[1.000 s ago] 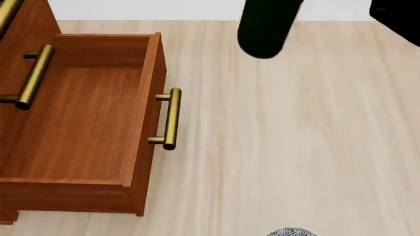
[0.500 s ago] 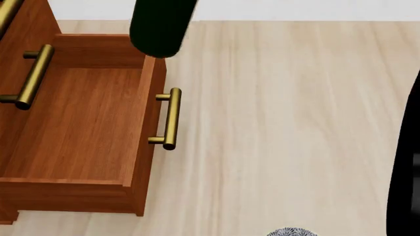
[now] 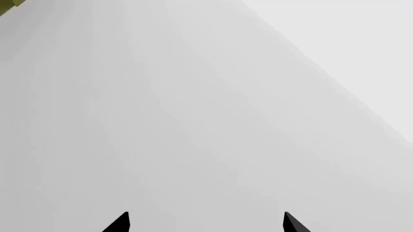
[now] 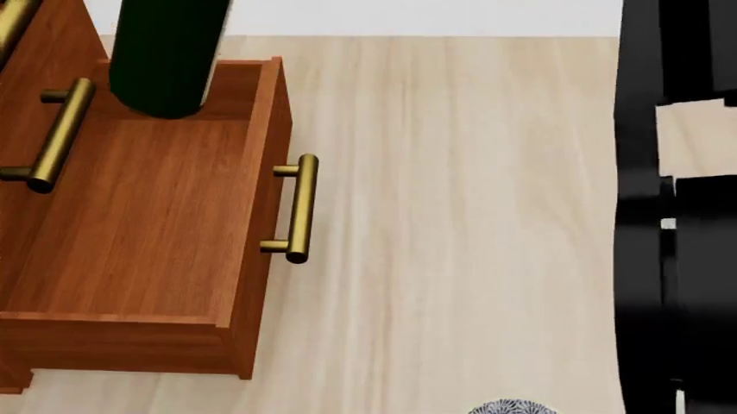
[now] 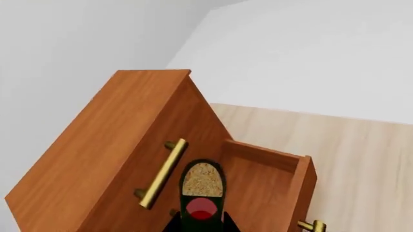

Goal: Put the wine bottle in the bottom drawer of the cabinet.

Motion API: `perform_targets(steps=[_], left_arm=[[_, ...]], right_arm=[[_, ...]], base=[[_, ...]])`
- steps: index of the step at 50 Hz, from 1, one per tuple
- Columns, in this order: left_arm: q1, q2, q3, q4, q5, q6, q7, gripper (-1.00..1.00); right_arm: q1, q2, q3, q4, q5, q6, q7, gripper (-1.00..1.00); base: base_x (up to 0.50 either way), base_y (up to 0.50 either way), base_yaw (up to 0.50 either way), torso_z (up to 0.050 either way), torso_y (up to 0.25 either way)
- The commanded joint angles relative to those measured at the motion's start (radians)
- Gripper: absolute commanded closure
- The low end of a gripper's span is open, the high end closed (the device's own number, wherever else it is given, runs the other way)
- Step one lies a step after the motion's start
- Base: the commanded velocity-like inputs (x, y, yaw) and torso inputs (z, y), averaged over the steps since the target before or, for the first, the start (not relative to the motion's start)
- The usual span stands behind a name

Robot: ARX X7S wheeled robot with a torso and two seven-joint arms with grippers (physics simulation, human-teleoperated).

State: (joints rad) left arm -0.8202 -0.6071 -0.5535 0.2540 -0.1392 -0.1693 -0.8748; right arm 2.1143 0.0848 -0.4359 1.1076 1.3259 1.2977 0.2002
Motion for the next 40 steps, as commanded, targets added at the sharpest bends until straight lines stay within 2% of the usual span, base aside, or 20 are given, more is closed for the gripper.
perform_targets(steps=[1, 5, 23, 28, 33, 40], left_arm=[[-0.006, -0.001, 0.006, -0.007, 0.003, 0.006, 0.003, -1.00], [-0.005, 0.000, 0.005, -0.006, 0.005, 0.004, 0.002, -1.00], [-0.007, 0.000, 0.007, -0.002, 0.004, 0.003, 0.006, -1.00], [-0.008, -0.001, 0.008, 0.000, 0.004, -0.001, 0.007, -1.00], [-0.007, 0.000, 0.006, -0.002, 0.002, 0.004, 0.010, -1.00], [0.035, 0.020, -0.019, -0.004, -0.001, 0.052, 0.019, -1.00]], right_arm=[[0.081, -0.083, -0.108, 0.200, -0.158, -0.070, -0.318, 1.00], [0.064, -0.084, -0.179, 0.200, -0.104, -0.086, -0.332, 1.00], [0.045, -0.085, -0.953, 0.163, 0.644, -0.269, -0.382, 1.00], [0.050, -0.085, -1.125, 0.127, 0.804, -0.325, -0.384, 1.00], [0.044, -0.085, -1.211, 0.096, 0.872, -0.370, -0.391, 1.00], [0.023, -0.085, -1.235, 0.066, 0.873, -0.414, -0.374, 1.00]], base=[[0.00, 0.00, 0.00, 0.000, 0.000], [0.00, 0.00, 0.00, 0.000, 0.000], [0.00, 0.00, 0.00, 0.000, 0.001], [0.00, 0.00, 0.00, 0.000, 0.002], [0.00, 0.00, 0.00, 0.000, 0.000], [0.00, 0.00, 0.00, 0.000, 0.000]])
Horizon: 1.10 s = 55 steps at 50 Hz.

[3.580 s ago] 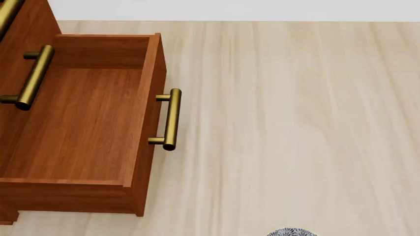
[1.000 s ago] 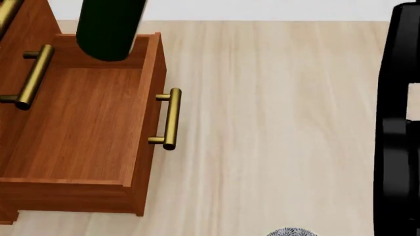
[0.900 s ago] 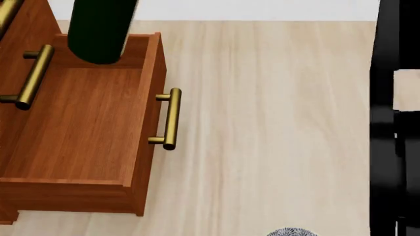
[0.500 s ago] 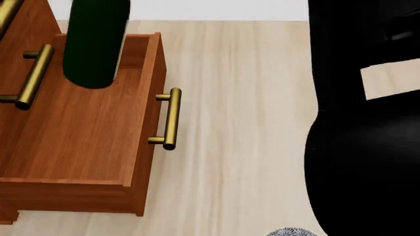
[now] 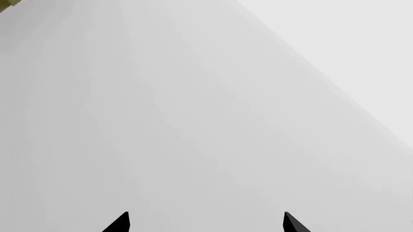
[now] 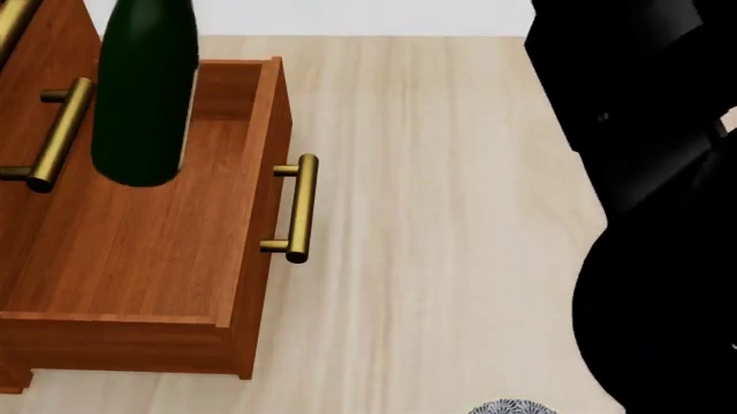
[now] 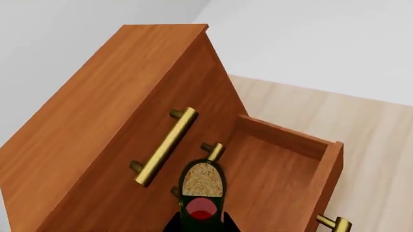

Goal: Put the wine bottle in the bottom drawer of the cabinet.

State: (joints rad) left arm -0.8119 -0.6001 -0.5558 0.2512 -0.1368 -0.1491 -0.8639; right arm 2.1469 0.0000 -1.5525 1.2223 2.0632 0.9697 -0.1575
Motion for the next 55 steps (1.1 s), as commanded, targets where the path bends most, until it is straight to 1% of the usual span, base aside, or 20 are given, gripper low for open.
perform_targets(steps=[1, 6, 23, 34, 55], left_arm=[[0.029, 0.013, -0.018, -0.001, -0.003, 0.032, 0.009, -1.00], [0.031, 0.008, -0.016, 0.002, -0.002, 0.026, 0.014, -1.00], [0.040, 0.009, -0.023, -0.022, 0.000, 0.057, 0.024, -1.00], [0.038, 0.014, -0.021, -0.021, -0.001, 0.062, 0.026, -1.00], [0.039, 0.019, -0.015, -0.021, 0.009, 0.065, 0.026, -1.00]], right_arm=[[-0.016, 0.000, -0.117, -0.053, 0.131, -0.088, -0.021, 1.00], [-0.040, 0.000, -0.114, -0.068, 0.086, -0.113, -0.022, 1.00], [-0.063, 0.000, -0.096, -0.075, 0.077, -0.144, -0.062, 1.00], [-0.119, 0.000, -0.091, -0.097, 0.051, -0.190, -0.046, 1.00], [-0.158, 0.000, -0.078, -0.130, 0.008, -0.211, -0.058, 1.00]], base=[[0.00, 0.00, 0.00, 0.000, 0.000], [0.00, 0.00, 0.00, 0.002, 0.002], [0.00, 0.00, 0.00, 0.000, 0.001], [0.00, 0.00, 0.00, 0.000, 0.000], [0.00, 0.00, 0.00, 0.000, 0.001]])
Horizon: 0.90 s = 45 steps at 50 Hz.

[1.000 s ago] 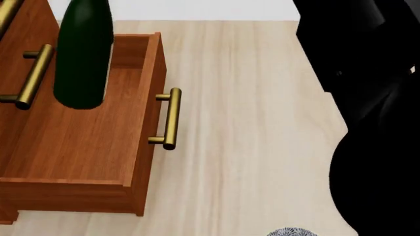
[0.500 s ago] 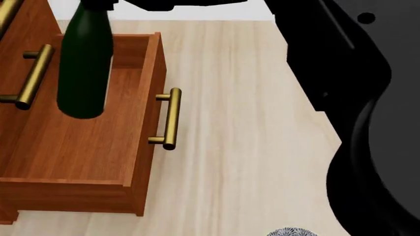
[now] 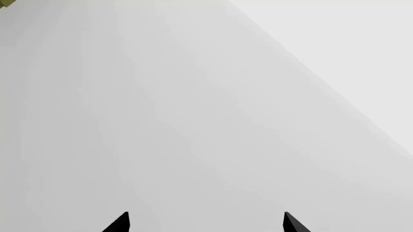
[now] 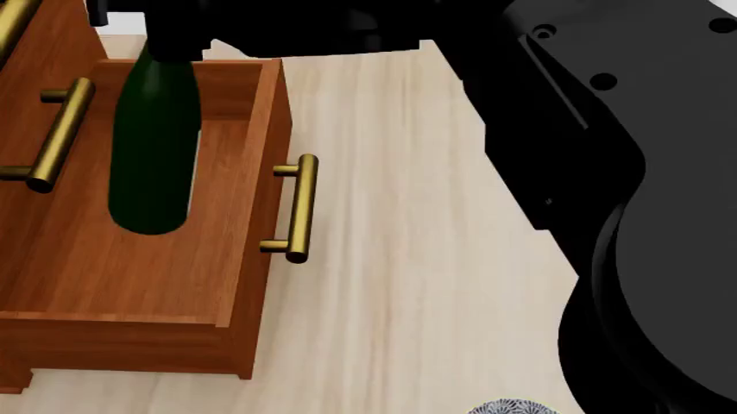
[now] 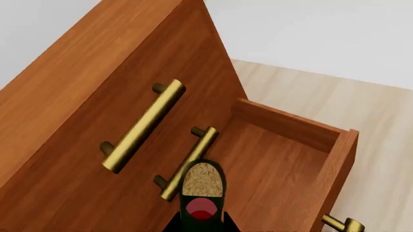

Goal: Put the wine bottle in the bottom drawer of the cabinet.

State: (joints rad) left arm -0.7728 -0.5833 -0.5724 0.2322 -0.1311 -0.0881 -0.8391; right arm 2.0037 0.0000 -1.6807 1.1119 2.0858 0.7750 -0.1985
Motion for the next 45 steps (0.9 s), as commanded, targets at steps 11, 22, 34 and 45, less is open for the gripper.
perform_targets(steps=[11, 22, 34, 45], left_arm=[[-0.001, 0.003, 0.001, -0.002, 0.003, 0.004, 0.004, -1.00], [0.000, 0.003, -0.004, 0.002, 0.000, 0.001, 0.007, -1.00], [-0.001, 0.004, -0.006, 0.009, -0.002, -0.008, 0.008, -1.00], [-0.002, 0.005, -0.008, 0.015, -0.003, -0.013, 0.009, -1.00]], right_arm=[[-0.041, 0.000, 0.056, -0.043, -0.032, -0.027, -0.025, 1.00], [-0.074, 0.000, 0.058, -0.054, -0.050, -0.033, -0.016, 1.00], [-0.100, 0.000, 0.060, -0.054, -0.072, -0.043, -0.028, 1.00], [-0.126, 0.000, 0.061, -0.043, -0.085, -0.048, -0.038, 1.00]], base=[[0.00, 0.00, 0.00, 0.000, 0.000], [0.00, 0.00, 0.00, 0.000, 0.001], [0.00, 0.00, 0.00, 0.001, 0.000], [0.00, 0.00, 0.00, 0.000, 0.001]])
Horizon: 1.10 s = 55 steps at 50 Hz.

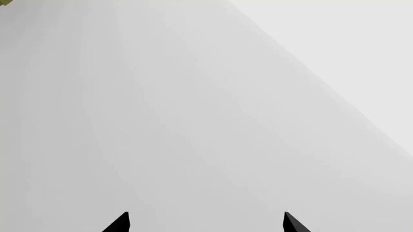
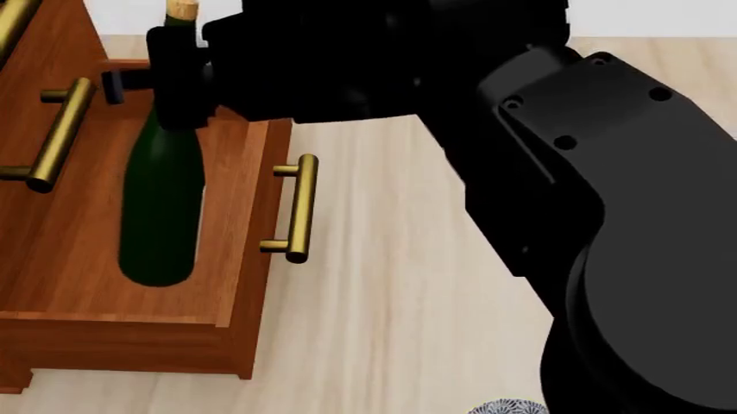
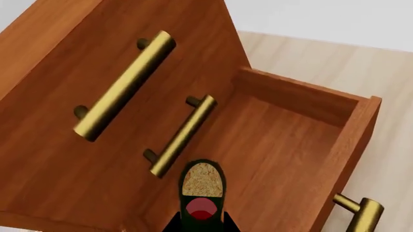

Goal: Put the wine bottle in the bottom drawer of the cabinet.

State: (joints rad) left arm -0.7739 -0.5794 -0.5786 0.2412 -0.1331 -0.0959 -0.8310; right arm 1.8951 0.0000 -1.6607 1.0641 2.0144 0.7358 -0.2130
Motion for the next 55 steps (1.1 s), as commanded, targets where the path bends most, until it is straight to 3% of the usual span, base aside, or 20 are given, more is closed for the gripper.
perform_targets(steps=[1, 55], left_arm=[[-0.001, 0.001, -0.002, 0.006, -0.003, -0.005, 0.002, -1.00], [-0.006, 0.006, -0.004, 0.014, 0.001, -0.018, 0.005, -1.00]], right_arm=[[-0.019, 0.000, 0.040, 0.006, -0.016, -0.008, -0.025, 1.00], [-0.111, 0.000, 0.050, 0.016, -0.122, -0.032, -0.049, 1.00]], base=[[0.00, 0.00, 0.00, 0.000, 0.000], [0.00, 0.00, 0.00, 0.000, 0.001]])
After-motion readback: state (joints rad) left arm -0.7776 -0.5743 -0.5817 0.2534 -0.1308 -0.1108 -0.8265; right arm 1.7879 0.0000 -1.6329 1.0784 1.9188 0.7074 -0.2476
